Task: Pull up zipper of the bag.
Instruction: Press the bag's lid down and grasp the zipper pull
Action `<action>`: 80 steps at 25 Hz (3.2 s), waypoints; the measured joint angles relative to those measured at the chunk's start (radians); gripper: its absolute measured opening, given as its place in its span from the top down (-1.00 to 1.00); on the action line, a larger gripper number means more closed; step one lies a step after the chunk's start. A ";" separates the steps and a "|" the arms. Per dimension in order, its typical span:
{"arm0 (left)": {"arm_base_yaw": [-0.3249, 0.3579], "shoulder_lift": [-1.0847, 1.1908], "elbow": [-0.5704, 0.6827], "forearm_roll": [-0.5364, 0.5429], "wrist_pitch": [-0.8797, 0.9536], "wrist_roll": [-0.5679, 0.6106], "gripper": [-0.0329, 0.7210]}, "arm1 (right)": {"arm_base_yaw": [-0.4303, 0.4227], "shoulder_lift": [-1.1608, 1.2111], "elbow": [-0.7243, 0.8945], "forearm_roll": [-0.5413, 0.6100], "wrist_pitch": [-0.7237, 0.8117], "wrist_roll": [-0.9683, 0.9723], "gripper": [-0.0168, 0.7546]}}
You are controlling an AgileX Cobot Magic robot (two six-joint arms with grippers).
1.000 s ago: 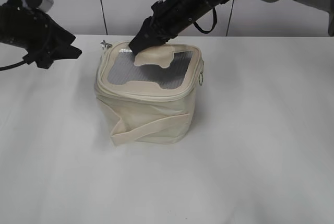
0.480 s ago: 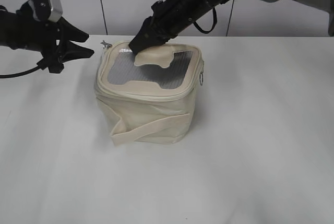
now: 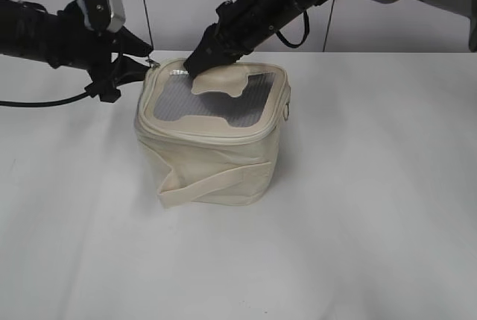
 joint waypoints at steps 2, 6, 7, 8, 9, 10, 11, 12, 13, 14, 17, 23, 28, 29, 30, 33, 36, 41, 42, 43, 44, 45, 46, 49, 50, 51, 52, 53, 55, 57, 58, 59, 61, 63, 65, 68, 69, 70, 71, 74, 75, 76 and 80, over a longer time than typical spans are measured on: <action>-0.004 0.007 -0.007 -0.001 -0.003 0.000 -0.04 | 0.000 0.000 0.000 0.000 0.000 0.000 0.82; -0.005 0.013 -0.010 0.001 -0.005 0.000 0.04 | 0.000 0.000 0.000 0.002 0.000 0.000 0.82; -0.005 0.013 -0.010 0.001 -0.005 0.000 0.10 | 0.000 0.001 0.000 0.002 0.000 0.000 0.82; -0.005 0.013 -0.011 0.003 -0.005 0.000 0.17 | 0.000 0.001 0.000 0.002 -0.001 0.000 0.82; -0.005 0.013 -0.012 0.005 -0.008 0.000 0.17 | 0.000 0.001 0.000 0.002 -0.001 0.000 0.82; -0.006 0.013 -0.012 0.011 -0.009 0.000 0.17 | 0.000 0.001 0.000 0.002 -0.001 0.000 0.82; -0.006 0.013 -0.012 0.018 -0.013 0.000 0.17 | 0.000 0.001 0.000 0.002 -0.001 0.000 0.82; -0.006 0.013 -0.012 0.033 -0.020 0.000 0.17 | 0.000 0.001 0.000 0.002 -0.002 0.000 0.83; -0.007 0.013 -0.012 0.050 -0.025 -0.004 0.17 | 0.000 0.001 0.000 0.002 -0.002 0.001 0.83; -0.007 0.013 -0.012 0.067 -0.031 -0.015 0.17 | 0.000 0.001 0.000 0.002 -0.003 0.001 0.83; -0.009 0.013 -0.012 0.134 -0.051 -0.093 0.17 | 0.000 0.002 0.000 0.002 -0.004 0.001 0.83; -0.013 -0.013 -0.013 0.298 -0.054 -0.324 0.17 | 0.000 0.002 0.000 0.002 -0.012 0.021 0.83; -0.013 -0.081 0.001 0.424 -0.042 -0.502 0.17 | 0.000 0.002 0.000 0.003 -0.014 0.042 0.83; -0.013 -0.096 0.014 0.437 -0.042 -0.519 0.18 | 0.000 0.002 0.000 0.003 -0.014 0.048 0.83; -0.013 -0.109 0.027 0.444 -0.043 -0.531 0.18 | 0.000 0.002 0.000 0.004 -0.015 0.053 0.83; -0.013 -0.152 0.085 0.446 -0.052 -0.569 0.18 | 0.002 0.002 0.000 0.010 -0.015 0.064 0.83; -0.013 -0.193 0.154 0.445 -0.066 -0.583 0.19 | 0.006 0.002 0.000 0.012 -0.015 0.067 0.84; -0.013 -0.265 0.247 0.430 -0.089 -0.591 0.19 | 0.008 0.002 0.000 0.014 -0.015 0.080 0.84; -0.013 -0.279 0.266 0.422 -0.090 -0.591 0.19 | 0.008 0.002 0.000 0.014 -0.015 0.086 0.84; -0.013 -0.293 0.284 0.417 -0.092 -0.591 0.19 | 0.008 0.002 0.000 0.014 -0.015 0.093 0.84; -0.013 -0.305 0.298 0.412 -0.091 -0.591 0.19 | 0.008 0.002 0.000 0.014 -0.015 0.098 0.84; -0.013 -0.321 0.316 0.406 -0.091 -0.591 0.19 | 0.008 0.002 0.000 0.014 -0.016 0.103 0.84; -0.013 -0.337 0.331 0.401 -0.089 -0.591 0.19 | 0.008 0.002 0.000 0.014 -0.017 0.107 0.84; -0.013 -0.381 0.373 0.360 -0.069 -0.591 0.20 | 0.008 0.002 0.000 0.015 -0.018 0.114 0.84; -0.013 -0.396 0.389 0.352 -0.048 -0.592 0.20 | 0.008 0.002 0.000 0.015 -0.018 0.116 0.84; -0.013 -0.408 0.403 0.347 -0.023 -0.592 0.20 | 0.008 0.002 0.000 0.015 -0.018 0.117 0.84; -0.015 -0.420 0.419 0.345 -0.005 -0.592 0.20 | 0.008 0.002 0.000 0.014 -0.018 0.117 0.84; -0.022 -0.429 0.435 0.345 0.002 -0.592 0.20 | 0.008 0.002 0.000 0.014 -0.018 0.117 0.84; -0.041 -0.440 0.462 0.341 0.004 -0.592 0.20 | 0.008 0.002 0.000 0.014 -0.018 0.117 0.84; -0.073 -0.444 0.490 0.342 0.016 -0.595 0.20 | 0.008 0.002 0.000 0.013 -0.018 0.117 0.84; -0.089 -0.444 0.497 0.342 0.019 -0.598 0.20 | 0.008 0.002 0.000 0.013 -0.018 0.117 0.84; -0.109 -0.444 0.501 0.341 0.019 -0.604 0.20 | 0.008 0.002 0.000 0.012 -0.018 0.117 0.84; -0.158 -0.444 0.502 0.332 0.002 -0.620 0.20 | 0.007 0.002 0.000 0.011 -0.015 0.117 0.84; -0.218 -0.444 0.503 0.313 -0.038 -0.627 0.20 | 0.007 0.002 0.000 0.009 -0.012 0.118 0.84; -0.291 -0.444 0.507 0.288 -0.112 -0.633 0.20 | 0.006 0.002 0.000 0.004 0.000 0.117 0.84; -0.409 -0.440 0.512 0.239 -0.237 -0.637 0.20 | 0.004 0.002 0.000 -0.001 0.017 0.111 0.84; -0.437 -0.438 0.512 0.225 -0.263 -0.637 0.20 | 0.003 0.002 0.000 -0.001 0.021 0.110 0.84; -0.466 -0.434 0.513 0.214 -0.298 -0.639 0.20 | 0.003 0.002 0.000 -0.001 0.027 0.108 0.84; -0.489 -0.432 0.513 0.205 -0.322 -0.640 0.20 | 0.002 0.002 0.000 -0.003 0.031 0.106 0.84; -0.511 -0.432 0.513 0.192 -0.357 -0.640 0.20 | 0.002 0.002 0.000 -0.008 0.033 0.110 0.84; -0.509 -0.432 0.515 0.192 -0.360 -0.640 0.20 | 0.002 0.001 0.000 -0.013 0.030 0.130 0.84; -0.502 -0.433 0.515 0.192 -0.361 -0.640 0.20 | 0.000 0.001 0.000 -0.022 0.025 0.155 0.84; -0.406 -0.457 0.515 0.208 -0.325 -0.639 0.21 | -0.007 -0.001 -0.001 -0.061 -0.032 0.287 0.84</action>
